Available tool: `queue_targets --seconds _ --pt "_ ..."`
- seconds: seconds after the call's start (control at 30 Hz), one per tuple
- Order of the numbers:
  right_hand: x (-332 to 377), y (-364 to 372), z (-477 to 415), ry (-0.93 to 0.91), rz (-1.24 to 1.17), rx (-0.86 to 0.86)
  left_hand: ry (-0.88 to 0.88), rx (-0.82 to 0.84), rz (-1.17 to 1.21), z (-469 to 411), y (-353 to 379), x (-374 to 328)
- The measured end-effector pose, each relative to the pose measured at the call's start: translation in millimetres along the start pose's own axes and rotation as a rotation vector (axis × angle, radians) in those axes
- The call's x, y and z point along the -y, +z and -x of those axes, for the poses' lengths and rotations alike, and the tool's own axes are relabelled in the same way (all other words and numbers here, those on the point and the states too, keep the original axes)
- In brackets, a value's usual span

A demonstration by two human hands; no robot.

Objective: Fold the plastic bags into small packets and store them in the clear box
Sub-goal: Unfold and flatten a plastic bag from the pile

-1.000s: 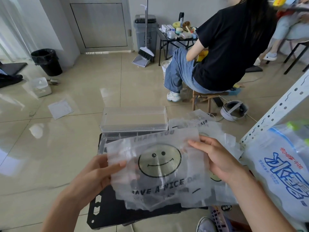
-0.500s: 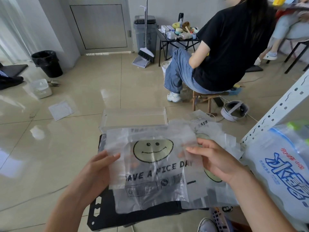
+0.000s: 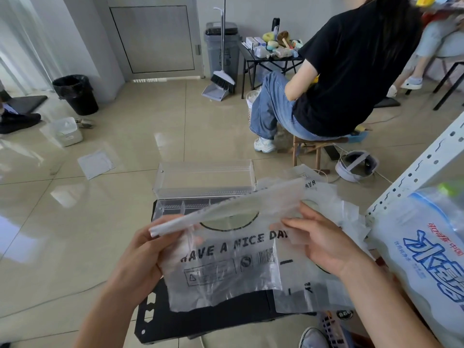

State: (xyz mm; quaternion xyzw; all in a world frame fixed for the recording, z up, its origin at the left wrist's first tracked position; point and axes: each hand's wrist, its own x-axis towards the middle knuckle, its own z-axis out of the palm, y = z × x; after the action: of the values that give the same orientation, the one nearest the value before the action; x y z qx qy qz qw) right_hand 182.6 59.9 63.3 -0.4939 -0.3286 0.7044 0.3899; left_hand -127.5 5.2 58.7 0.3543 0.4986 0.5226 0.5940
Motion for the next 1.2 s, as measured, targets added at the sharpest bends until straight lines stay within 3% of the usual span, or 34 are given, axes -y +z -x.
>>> queue_targets --seconds 0.2,0.47,0.63,1.07,1.2 --pt "-7.7 8.0 -5.3 0.011 -0.004 -0.118 0.054 0.02 0.004 -2.4 -0.2 3.6" --pt "-2.8 3.0 -6.0 0.019 -0.201 0.015 0.046 0.01 -0.111 -2.9 3.1 1.6" --pt "0.1 3.8 -1.4 -0.005 -0.234 0.043 -0.036 -0.036 0.034 -2.8 3.0 0.8" --pt "1.4 -2.0 -1.4 -0.017 -0.041 0.204 -0.115 -0.051 0.007 0.2 -1.1 -5.0" --pt "-2.6 1.1 -4.7 -0.14 0.148 0.066 -0.102 -0.057 -0.009 -1.7 -2.5 -3.6"
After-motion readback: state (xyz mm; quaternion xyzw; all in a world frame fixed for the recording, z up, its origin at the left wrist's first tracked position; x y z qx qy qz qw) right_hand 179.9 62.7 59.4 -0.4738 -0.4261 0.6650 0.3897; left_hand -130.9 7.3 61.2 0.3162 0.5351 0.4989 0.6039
